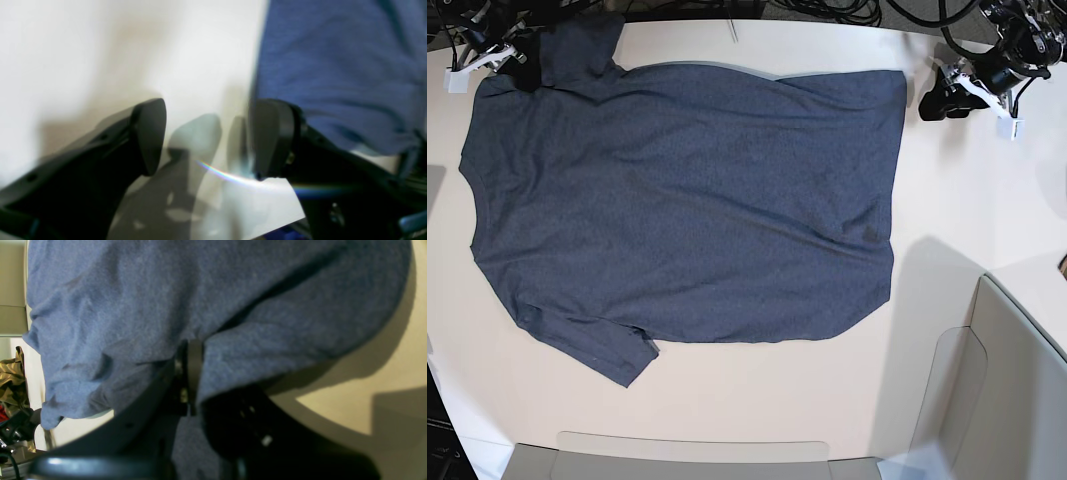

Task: Layout the t-shirt on the table in an organized manner, then fold the t-shirt properly
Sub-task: 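Release the shirt and hold both grippers at its edges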

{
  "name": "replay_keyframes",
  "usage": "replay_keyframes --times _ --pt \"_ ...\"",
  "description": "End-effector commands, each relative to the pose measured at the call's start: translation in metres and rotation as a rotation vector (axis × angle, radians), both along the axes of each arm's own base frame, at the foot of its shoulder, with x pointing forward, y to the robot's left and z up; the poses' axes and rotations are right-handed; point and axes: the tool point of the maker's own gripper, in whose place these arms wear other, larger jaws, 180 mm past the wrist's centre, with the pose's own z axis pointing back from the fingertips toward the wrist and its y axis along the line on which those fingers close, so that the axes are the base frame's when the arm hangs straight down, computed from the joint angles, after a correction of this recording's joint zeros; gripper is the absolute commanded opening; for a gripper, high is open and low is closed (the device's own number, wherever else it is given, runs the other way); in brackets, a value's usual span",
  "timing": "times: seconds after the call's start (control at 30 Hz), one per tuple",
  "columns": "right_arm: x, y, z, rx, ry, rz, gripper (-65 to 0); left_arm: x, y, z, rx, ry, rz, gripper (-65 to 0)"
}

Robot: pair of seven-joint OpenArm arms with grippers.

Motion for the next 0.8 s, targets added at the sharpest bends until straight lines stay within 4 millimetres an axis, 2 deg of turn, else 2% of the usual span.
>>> replay_keyframes --times 0.0,0.23,0.33,0.47,0.77 --pt "-0.046 0.007 -0.034 -0.015 0.266 0.069 -65.0 -0.029 -0.002 -0.021 0.024 0.148 -0.045 -23.6" --pt "-0.046 0.007 -0.035 -0.014 0.268 0.067 -65.0 -0.053 -0.025 -0.035 -0.008 0.225 -0.116 -24.5" --pt "-0.046 0.007 -0.035 -0.013 0.268 0.066 -65.0 -0.064 -0.037 -0.040 -0.035 0.246 -0.119 -29.5" --pt "-0.046 0.007 -0.035 -0.013 0.268 0.066 -65.0 -0.073 -0.039 -0.043 -0.040 0.267 -0.119 -35.4" --pt "-0.043 0.007 -0.034 -0.013 0.261 0.066 -65.0 -0.063 -0.040 -0.021 0.032 0.203 -0.170 -37.1"
